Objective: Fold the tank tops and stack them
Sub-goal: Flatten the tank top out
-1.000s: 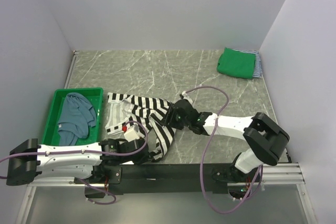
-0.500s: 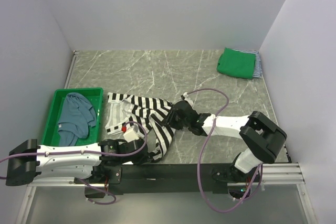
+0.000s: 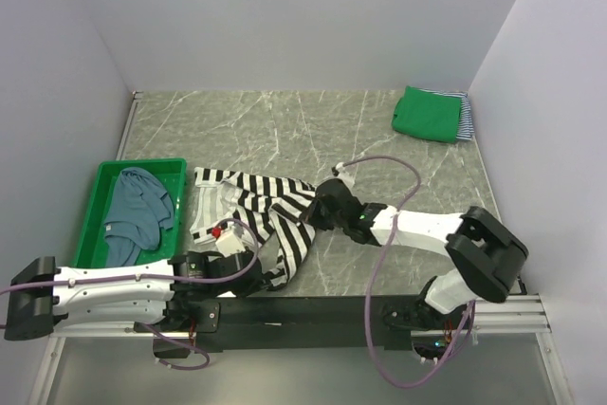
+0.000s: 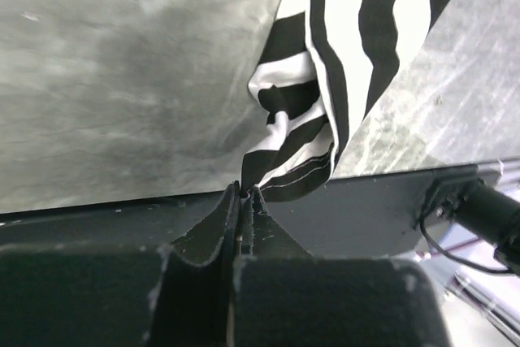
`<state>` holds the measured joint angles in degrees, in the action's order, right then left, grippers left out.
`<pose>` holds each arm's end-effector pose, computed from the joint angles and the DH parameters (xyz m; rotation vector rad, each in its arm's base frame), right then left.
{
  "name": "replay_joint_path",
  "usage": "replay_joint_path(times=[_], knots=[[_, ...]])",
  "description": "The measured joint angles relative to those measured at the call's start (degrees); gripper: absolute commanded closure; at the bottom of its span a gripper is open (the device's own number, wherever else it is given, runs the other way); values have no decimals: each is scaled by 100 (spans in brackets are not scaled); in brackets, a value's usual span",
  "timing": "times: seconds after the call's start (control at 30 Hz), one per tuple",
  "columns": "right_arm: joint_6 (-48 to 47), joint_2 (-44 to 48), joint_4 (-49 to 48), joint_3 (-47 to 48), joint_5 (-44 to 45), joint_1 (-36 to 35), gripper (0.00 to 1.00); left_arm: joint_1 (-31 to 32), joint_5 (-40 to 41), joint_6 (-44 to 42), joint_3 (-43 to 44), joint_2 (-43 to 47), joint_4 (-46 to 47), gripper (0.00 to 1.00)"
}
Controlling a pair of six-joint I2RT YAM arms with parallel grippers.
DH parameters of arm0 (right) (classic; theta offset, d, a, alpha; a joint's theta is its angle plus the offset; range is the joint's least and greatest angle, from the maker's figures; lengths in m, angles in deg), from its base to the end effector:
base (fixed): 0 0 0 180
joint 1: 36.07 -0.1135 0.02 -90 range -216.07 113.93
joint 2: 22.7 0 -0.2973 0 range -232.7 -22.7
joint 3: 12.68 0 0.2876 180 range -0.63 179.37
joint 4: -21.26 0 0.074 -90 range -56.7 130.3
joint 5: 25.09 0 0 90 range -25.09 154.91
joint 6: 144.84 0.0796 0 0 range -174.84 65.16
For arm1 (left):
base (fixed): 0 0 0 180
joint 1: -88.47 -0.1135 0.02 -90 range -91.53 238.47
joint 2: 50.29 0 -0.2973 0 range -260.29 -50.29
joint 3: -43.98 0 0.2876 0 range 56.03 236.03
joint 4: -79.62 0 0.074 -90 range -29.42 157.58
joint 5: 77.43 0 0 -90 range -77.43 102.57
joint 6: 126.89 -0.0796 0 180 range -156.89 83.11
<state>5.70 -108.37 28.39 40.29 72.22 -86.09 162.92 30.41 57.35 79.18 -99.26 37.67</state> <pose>0.2372 0.2671 0.1566 0.2931 2.3964 0.8407 0.0740 -0.1751 0.1456 -0.5869 2.6113 -0.7791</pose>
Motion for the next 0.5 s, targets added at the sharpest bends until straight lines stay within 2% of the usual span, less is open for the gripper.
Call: replay_joint_path(times=[0.17,0.27,0.33,0.5], knots=[[-269,1027,492,48,129,363,100,-70,455,39,472,160,-715,99],[-476,1711,769,256,90,861,100,-494,809,-52,992,376,-1189,100],[-599,2028,929,468,79,1187,100,-1049,1012,-369,1386,566,-1351,99],[-1054,2404,1388,1438,57,2024,100,-3060,1154,-1766,2730,433,-1233,100]])
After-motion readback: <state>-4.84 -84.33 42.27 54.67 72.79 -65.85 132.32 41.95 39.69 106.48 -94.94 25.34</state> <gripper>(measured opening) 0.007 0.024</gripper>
